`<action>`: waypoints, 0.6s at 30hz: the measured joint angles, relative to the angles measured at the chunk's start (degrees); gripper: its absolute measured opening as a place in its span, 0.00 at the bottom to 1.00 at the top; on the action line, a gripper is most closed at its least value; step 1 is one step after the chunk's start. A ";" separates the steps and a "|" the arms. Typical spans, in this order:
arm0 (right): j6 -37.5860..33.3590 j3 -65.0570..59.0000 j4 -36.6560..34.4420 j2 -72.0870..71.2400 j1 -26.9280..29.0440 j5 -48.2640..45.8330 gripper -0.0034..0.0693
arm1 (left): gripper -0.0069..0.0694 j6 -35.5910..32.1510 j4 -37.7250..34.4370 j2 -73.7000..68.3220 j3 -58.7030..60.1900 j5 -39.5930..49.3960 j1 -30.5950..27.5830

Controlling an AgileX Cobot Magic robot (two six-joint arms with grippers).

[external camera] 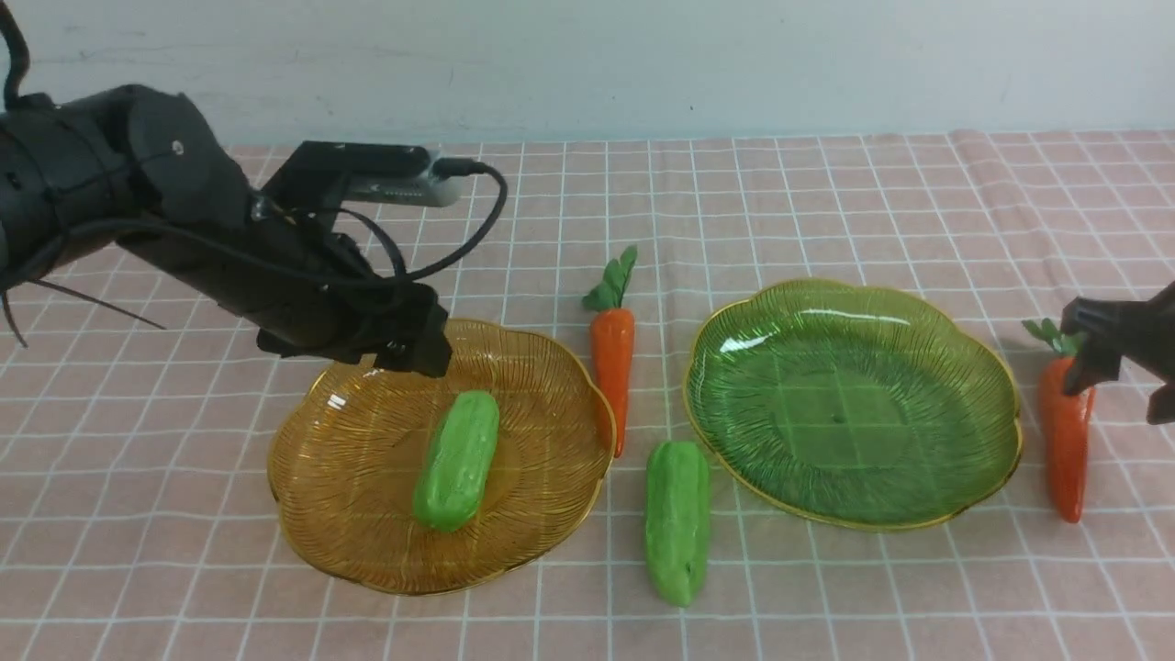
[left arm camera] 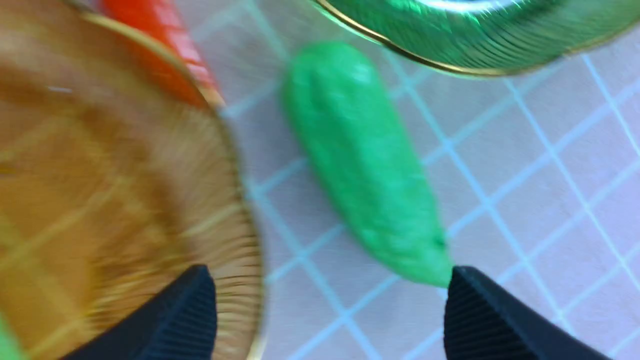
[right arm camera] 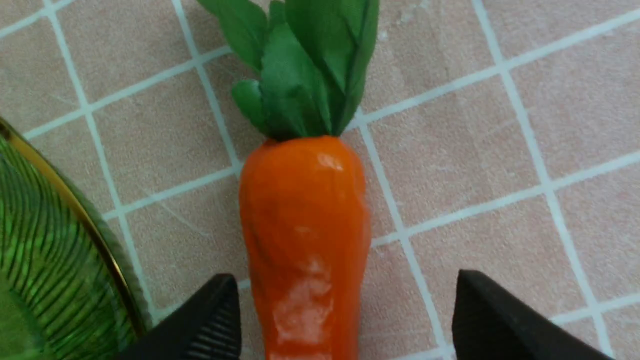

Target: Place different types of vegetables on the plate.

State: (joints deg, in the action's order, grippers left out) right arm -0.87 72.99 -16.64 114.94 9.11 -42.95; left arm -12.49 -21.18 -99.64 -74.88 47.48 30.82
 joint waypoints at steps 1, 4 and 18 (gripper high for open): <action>-0.13 0.13 0.41 -0.08 0.00 0.00 0.46 | 0.82 0.57 0.00 -0.63 0.00 -0.10 1.26; 0.28 1.68 1.14 -1.81 0.52 -1.82 0.47 | 0.82 2.57 0.11 -2.61 0.00 -1.35 5.47; -4.96 5.63 -5.23 -13.90 -5.54 -8.87 0.47 | 0.82 9.80 3.08 -8.50 0.00 -7.35 9.32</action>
State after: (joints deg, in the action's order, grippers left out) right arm -5.84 78.62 -21.87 101.04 3.57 -51.83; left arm -2.69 -18.10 -108.14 -74.88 40.13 40.14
